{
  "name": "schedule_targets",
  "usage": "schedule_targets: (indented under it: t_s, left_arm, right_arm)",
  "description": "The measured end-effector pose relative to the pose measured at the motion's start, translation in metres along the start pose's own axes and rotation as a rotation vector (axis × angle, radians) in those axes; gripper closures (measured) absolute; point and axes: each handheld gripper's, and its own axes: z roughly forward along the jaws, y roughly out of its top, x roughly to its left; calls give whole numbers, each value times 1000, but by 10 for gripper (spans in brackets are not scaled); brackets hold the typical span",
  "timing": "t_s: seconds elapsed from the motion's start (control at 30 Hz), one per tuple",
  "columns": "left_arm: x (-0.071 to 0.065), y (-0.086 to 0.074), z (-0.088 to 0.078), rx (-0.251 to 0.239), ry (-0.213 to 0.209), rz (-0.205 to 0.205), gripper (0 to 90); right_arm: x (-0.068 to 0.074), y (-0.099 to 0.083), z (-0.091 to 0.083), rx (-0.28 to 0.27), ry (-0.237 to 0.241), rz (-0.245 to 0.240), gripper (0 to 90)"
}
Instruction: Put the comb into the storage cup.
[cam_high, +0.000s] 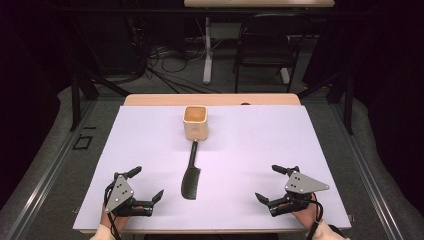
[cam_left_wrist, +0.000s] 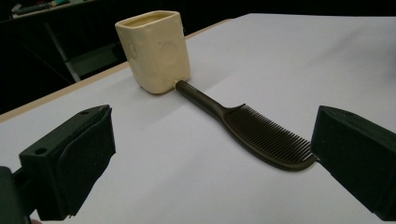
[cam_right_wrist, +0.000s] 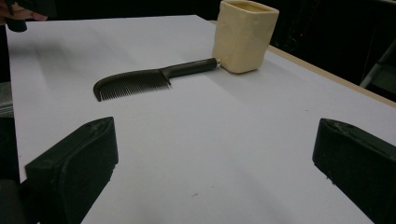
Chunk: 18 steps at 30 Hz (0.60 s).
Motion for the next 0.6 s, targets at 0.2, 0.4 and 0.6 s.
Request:
schedule_targets:
  t_s: [0.2, 0.4, 0.6]
  left_arm:
    - [1, -1, 2, 7, -13, 7, 0]
    - [2, 2, 9, 15, -27, 10, 0]
    - [2, 5, 17, 33, -39, 20, 0]
  right_arm:
    - [-1, -1, 2, 10, -1, -4, 0]
    - [-3, -2, 3, 19, 4, 5, 0]
    - [-3, -3, 4, 22, 6, -2, 0]
